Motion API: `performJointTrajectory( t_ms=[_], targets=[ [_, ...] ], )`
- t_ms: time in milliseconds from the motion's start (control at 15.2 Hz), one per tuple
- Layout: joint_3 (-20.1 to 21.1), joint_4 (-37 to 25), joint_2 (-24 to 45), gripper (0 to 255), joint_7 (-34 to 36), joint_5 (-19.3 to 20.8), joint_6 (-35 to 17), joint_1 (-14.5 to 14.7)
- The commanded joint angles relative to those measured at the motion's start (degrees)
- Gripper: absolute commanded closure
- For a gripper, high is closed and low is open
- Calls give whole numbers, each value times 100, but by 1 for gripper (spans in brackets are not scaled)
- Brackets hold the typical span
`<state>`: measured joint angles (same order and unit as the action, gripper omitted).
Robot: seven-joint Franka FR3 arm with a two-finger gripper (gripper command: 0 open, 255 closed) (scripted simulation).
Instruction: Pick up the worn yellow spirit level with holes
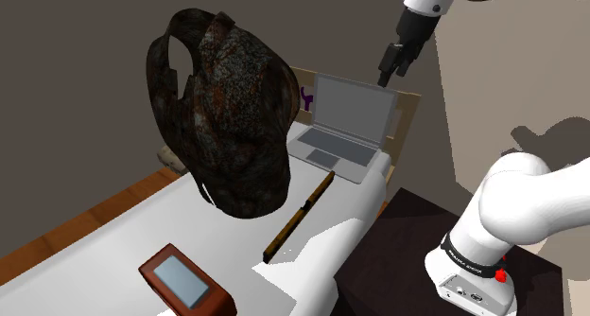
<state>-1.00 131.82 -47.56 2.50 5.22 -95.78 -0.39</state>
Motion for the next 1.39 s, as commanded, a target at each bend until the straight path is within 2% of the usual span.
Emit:
performJointTrajectory(
  t_ms=[0,330,660,990,1320],
  targets=[
    [0,0,0,0,0,0,0,0],
    [499,952,-135,0,1320,-294,-728,-266],
    [1076,1680,14,0,2659,-650,-1524,-482],
    [1726,2158,507,0,4024,-1015,-2422,-690],
    [2450,2356,1364,0,5434,-1283,-3414,-993]
  ],
)
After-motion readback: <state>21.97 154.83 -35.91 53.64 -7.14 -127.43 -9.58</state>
